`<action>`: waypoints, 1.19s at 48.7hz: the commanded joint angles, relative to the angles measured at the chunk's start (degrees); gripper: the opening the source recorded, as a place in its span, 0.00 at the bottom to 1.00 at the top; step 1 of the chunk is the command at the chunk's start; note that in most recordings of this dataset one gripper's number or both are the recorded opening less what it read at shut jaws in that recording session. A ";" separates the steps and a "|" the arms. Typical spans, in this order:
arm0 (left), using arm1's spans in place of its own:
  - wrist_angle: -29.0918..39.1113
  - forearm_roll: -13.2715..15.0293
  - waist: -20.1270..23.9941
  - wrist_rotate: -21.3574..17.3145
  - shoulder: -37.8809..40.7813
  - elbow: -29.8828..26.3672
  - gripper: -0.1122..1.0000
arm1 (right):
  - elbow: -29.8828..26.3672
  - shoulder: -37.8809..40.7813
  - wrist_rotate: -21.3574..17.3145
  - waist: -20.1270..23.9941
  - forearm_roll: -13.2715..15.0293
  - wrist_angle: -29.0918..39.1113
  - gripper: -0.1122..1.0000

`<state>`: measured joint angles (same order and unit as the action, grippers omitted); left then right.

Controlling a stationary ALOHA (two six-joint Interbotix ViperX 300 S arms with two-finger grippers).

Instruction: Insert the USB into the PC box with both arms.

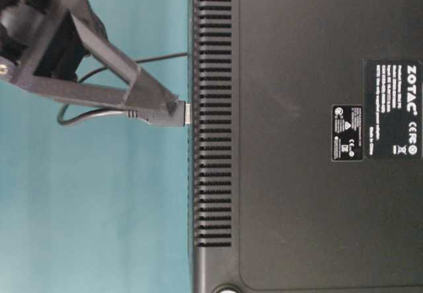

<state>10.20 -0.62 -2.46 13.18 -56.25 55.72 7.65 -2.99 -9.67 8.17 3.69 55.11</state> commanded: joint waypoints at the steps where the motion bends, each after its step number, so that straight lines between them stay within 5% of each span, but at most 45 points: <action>1: -0.44 -0.18 -0.09 0.09 0.26 -0.79 0.10 | -0.88 -2.02 -0.09 0.18 -0.09 -0.35 0.46; 8: -0.35 -0.18 -0.18 0.09 0.26 -0.79 0.10 | -1.23 -2.11 -0.09 0.18 0.09 -0.44 0.59; 30: -0.44 -0.18 -0.09 0.35 0.35 -0.70 0.10 | -2.90 -2.46 -0.53 -0.97 1.32 -0.79 0.58; 58: -0.53 -0.18 -0.18 0.62 0.26 -0.44 0.10 | -2.37 -1.93 -0.53 -0.70 0.35 -0.79 0.20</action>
<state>10.20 -0.62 -2.55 13.71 -56.16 55.72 6.15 -3.69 -9.76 7.56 4.31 54.58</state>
